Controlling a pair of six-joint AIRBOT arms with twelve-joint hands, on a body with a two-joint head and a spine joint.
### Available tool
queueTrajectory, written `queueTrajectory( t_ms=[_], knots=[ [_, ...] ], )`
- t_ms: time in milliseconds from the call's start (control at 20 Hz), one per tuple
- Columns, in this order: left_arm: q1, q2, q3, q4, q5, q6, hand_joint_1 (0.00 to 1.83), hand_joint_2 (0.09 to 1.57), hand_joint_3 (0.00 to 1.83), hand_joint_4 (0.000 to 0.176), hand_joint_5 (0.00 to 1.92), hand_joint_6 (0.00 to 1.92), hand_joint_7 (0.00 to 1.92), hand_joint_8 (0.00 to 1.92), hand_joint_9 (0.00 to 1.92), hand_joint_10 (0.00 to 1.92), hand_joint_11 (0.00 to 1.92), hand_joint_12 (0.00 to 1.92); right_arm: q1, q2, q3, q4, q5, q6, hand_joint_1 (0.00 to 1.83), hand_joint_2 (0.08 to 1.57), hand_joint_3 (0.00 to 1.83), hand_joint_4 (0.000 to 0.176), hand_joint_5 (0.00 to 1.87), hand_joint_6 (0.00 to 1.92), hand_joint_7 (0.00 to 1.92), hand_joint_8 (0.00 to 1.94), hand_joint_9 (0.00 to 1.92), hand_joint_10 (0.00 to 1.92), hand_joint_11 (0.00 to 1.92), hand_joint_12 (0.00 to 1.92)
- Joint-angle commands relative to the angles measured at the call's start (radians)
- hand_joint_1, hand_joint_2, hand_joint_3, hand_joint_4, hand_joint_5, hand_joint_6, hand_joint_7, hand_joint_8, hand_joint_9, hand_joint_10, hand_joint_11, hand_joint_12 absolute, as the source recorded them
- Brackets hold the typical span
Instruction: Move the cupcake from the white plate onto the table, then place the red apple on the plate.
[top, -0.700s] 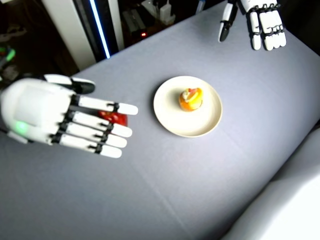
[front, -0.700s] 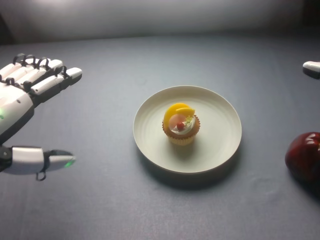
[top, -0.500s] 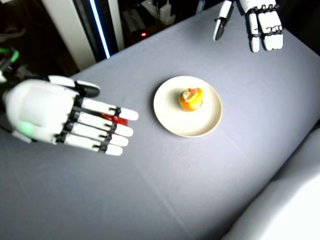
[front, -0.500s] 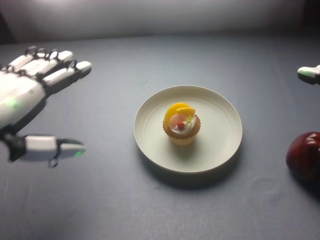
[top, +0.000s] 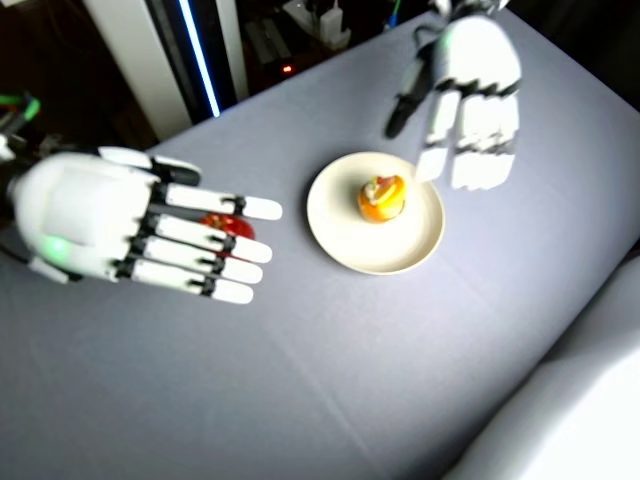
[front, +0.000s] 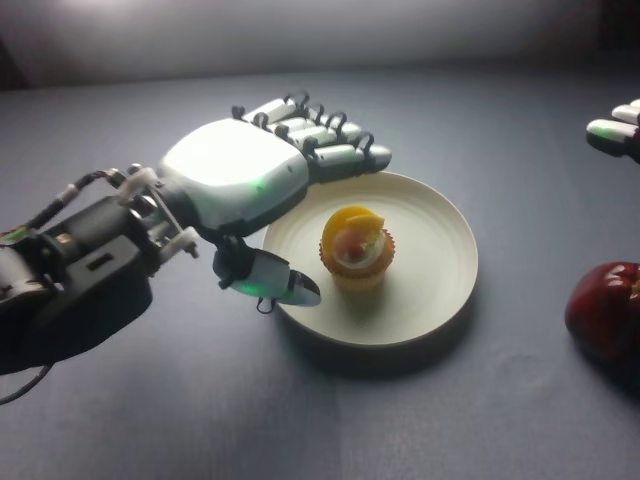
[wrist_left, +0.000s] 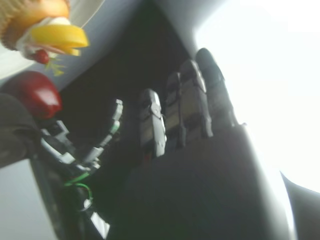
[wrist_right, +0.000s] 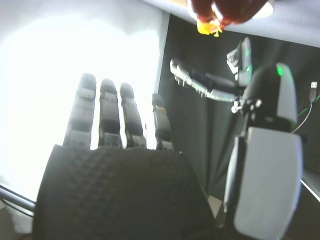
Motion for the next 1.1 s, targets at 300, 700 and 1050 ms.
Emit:
queueTrajectory(
  t_ms=[300,700,1050],
  knots=[
    [-0.039,-0.106,0.097,-0.005,-0.012,-0.002,0.87,0.86,0.00,0.086,0.39,0.00,0.44,0.00,0.43,0.02,0.00,1.07,0.015,-0.011,0.014,0.026,0.113,0.005,0.72,0.94,0.02,0.167,0.00,0.00,0.00,0.00,0.00,0.00,0.03,0.01],
    [-0.031,-0.145,0.136,-0.040,0.015,-0.007,1.22,1.08,0.00,0.000,1.04,0.80,1.07,0.72,0.74,1.19,0.23,1.74,0.015,-0.019,0.018,0.025,0.107,0.012,0.75,0.99,0.02,0.158,0.00,0.00,0.00,0.00,0.00,0.00,0.04,0.02],
    [-0.026,-0.027,0.050,-0.037,-0.188,-0.102,1.28,1.06,0.00,0.000,1.21,0.31,1.07,1.09,0.77,1.32,0.39,1.75,0.008,-0.020,0.018,0.025,0.102,0.036,0.81,1.04,0.01,0.120,0.06,0.01,0.03,0.00,0.04,0.01,0.07,0.04]
  ],
)
